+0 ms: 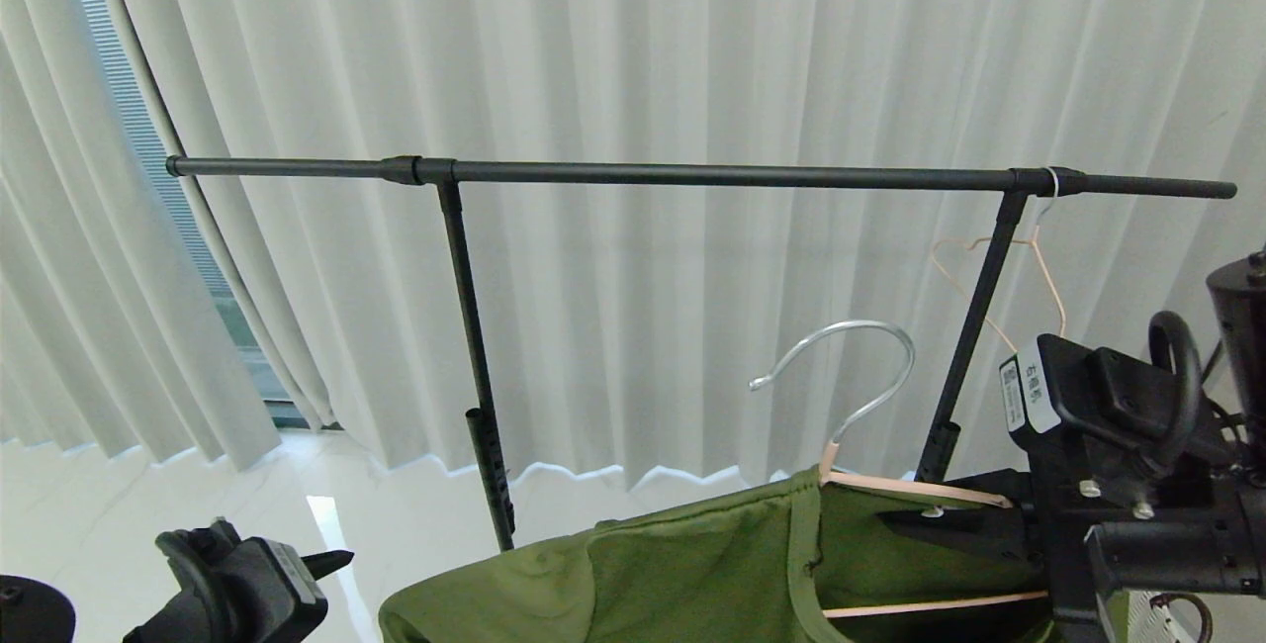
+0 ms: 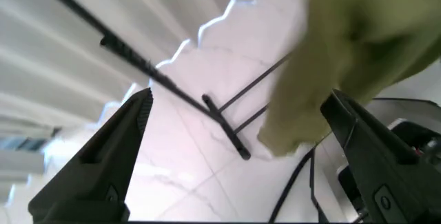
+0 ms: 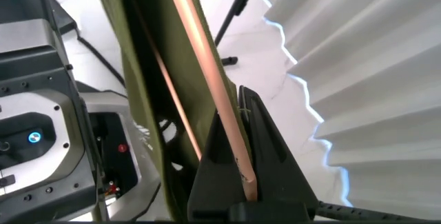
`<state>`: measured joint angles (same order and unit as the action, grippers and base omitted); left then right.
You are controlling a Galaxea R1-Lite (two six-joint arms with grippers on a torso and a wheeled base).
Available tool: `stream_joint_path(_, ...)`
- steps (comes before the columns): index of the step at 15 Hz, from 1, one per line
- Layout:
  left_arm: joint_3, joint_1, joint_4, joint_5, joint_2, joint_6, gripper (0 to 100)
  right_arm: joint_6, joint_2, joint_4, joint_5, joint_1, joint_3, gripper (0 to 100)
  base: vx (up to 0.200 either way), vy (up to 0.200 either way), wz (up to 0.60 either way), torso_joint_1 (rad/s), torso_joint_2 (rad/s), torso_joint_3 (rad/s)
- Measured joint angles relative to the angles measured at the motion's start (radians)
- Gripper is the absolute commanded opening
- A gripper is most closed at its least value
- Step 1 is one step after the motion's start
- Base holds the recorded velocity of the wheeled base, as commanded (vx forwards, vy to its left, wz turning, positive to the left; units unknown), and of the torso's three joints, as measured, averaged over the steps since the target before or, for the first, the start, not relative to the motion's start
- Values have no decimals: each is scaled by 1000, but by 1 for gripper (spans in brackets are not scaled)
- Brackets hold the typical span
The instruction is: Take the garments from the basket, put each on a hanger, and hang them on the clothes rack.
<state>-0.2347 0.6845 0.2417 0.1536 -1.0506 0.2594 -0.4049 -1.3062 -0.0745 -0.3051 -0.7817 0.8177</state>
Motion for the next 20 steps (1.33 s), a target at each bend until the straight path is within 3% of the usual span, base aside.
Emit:
stream_joint_path(2, -12, -20, 33, -38, -22, -17, 100, 0, 4, 2, -1, -13, 0, 0, 0, 0, 0, 0, 0, 0)
stream_joint_path(3, -14, -23, 42, -51, -29, -17, 0, 0, 6, 1, -1, -15, -1, 0, 0, 0, 0, 0, 0, 0)
stream_joint_path(6, -5, -43, 42, -48, -37, -17, 0, 2, 9, -5, 7, 0, -8, 0, 0, 0, 0, 0, 0, 0)
stream_joint_path(11, -9, -196, 58, -47, -10, -14, 0, -1, 19, -84, 58, 67, -10, 0, 0, 0, 0, 0, 0, 0)
stream_joint_path(16, 7, -295, 62, -48, 34, -11, 0, -3, 21, -97, 61, 161, -9, 0, 0, 0, 0, 0, 0, 0)
stream_joint_path(19, 11, -277, 61, -53, 41, 40, 0, 21, 21, -71, 58, 176, -6, 0, 0, 0, 0, 0, 0, 0)
stream_joint_path(20, 11, -261, 60, -54, 42, 54, 100, 28, 20, -60, 57, 176, -5, 0, 0, 0, 0, 0, 0, 0)
